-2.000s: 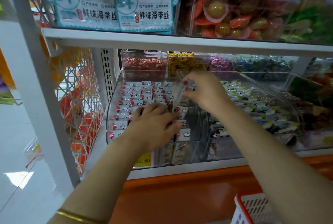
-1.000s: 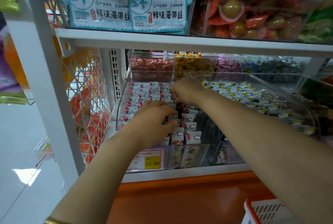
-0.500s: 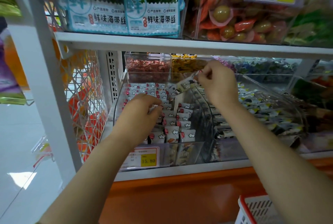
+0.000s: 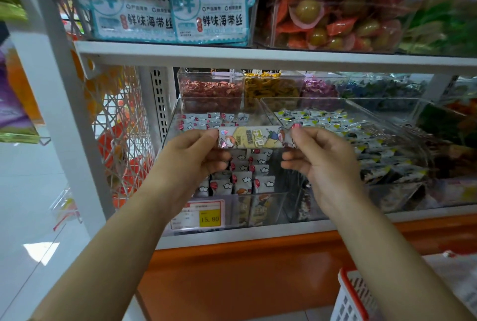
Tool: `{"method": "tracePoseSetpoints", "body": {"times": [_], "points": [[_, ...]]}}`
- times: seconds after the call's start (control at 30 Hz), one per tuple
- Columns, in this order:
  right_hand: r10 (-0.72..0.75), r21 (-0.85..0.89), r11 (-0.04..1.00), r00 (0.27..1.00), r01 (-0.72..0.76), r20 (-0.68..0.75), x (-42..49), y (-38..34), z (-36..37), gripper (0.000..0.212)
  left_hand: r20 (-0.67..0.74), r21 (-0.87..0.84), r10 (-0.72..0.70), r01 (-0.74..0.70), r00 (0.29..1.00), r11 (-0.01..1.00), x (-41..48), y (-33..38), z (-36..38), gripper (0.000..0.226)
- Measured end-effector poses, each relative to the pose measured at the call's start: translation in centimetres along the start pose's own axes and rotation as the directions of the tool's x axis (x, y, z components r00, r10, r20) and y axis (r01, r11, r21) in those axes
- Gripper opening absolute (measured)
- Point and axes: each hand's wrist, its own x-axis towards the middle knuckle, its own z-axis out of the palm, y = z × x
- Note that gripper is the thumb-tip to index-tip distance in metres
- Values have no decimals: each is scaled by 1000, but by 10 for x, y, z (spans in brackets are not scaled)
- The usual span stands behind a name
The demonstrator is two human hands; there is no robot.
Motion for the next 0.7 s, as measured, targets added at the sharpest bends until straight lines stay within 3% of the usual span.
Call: {"method": "tracePoseSetpoints", "body": {"times": [0.1, 0.2, 0.33, 0.43, 0.53, 0.67, 0.7], "points": [[126, 249, 958, 988, -145, 89, 1, 0, 1, 13, -11, -104, -29, 28, 1000, 994, 2, -1, -2, 21], [197, 354, 900, 961, -255, 191, 3, 1, 2, 14, -28, -196, -75, 68, 997, 978, 4, -2, -6, 19], [219, 355, 888, 947, -293, 234, 3, 2, 3, 17, -20, -342, -156, 140, 987, 929, 8, -4, -9, 15], [208, 261, 932, 960, -253, 189, 2, 3, 3, 13, 12, -411, -200, 187, 980, 892, 11, -5, -11, 8], [179, 143, 970, 975, -198, 135, 1, 2, 1, 12, 35, -458, -208, 201, 977, 866, 14, -5, -14, 27], [210, 237, 943, 971, -232, 115, 4, -2, -2, 14, 69, -538, -189, 196, 980, 820, 17, -8, -15, 78], [219, 264, 934, 969, -241, 113, 5, -1, -3, 15, 66, -558, -192, 196, 979, 806, 17, -10, -15, 82]]}}
